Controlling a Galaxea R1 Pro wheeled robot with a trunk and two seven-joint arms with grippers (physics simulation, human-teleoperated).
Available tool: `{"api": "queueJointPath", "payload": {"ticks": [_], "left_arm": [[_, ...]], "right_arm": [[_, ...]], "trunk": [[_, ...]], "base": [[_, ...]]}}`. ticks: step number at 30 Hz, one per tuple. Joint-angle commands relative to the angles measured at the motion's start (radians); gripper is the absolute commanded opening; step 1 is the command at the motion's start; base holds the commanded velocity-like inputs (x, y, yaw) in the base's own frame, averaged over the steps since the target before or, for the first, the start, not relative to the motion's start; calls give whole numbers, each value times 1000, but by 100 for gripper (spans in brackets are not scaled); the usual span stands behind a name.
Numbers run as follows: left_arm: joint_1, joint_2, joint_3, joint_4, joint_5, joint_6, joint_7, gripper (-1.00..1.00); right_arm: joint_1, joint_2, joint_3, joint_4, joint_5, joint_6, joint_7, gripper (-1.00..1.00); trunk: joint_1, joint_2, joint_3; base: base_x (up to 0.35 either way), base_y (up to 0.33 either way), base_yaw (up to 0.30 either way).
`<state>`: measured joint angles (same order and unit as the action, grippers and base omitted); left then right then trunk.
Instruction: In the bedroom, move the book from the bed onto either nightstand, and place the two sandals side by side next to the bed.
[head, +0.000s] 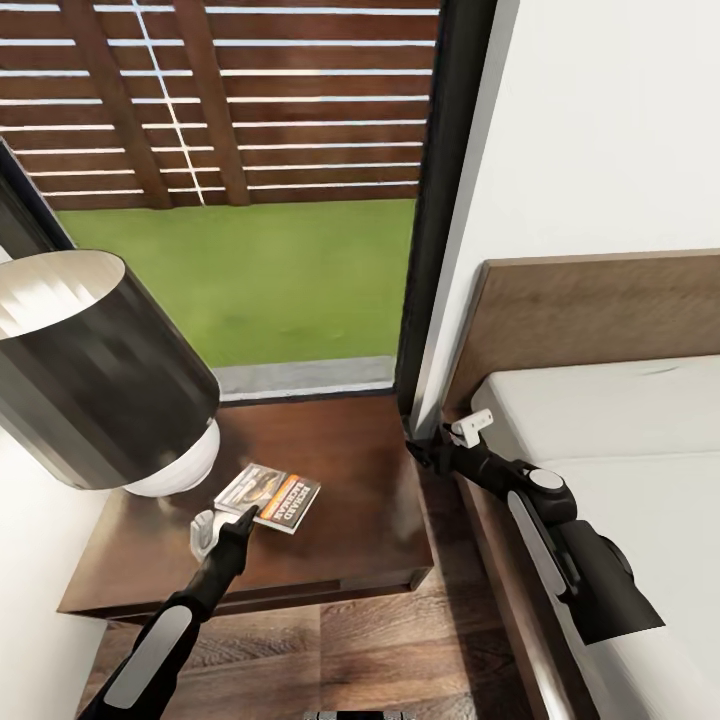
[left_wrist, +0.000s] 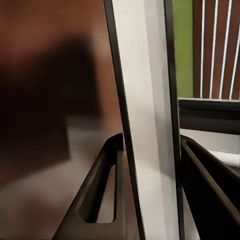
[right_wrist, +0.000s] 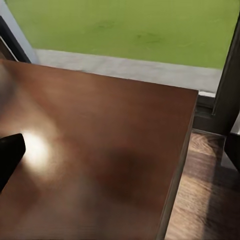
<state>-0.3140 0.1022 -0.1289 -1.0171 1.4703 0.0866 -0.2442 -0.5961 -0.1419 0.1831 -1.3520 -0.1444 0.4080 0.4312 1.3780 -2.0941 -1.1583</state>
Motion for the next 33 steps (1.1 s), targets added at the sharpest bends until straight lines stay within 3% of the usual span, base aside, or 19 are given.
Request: {"api": "queueJointPath", "payload": {"ticks": [1,30,33], "left_arm": [[0,1,-2,0,11,4,-3,-100],[0,1,-2,11,12,5,-3,-100],[0,2,0,18,12,5,-4,-100]], "right_arm": [[-1,-1,1,-1,-11,8,-2,100],[0,-1,1,-1,-9,8,-4,100],[0,-1,1,-1,-10,8,-4,100]], "trunk": [[4,-8,-4],[115,-211,-95],[115,-211,-95]], "base": [[0,0,0],[0,0,0],[0,0,0]]}}
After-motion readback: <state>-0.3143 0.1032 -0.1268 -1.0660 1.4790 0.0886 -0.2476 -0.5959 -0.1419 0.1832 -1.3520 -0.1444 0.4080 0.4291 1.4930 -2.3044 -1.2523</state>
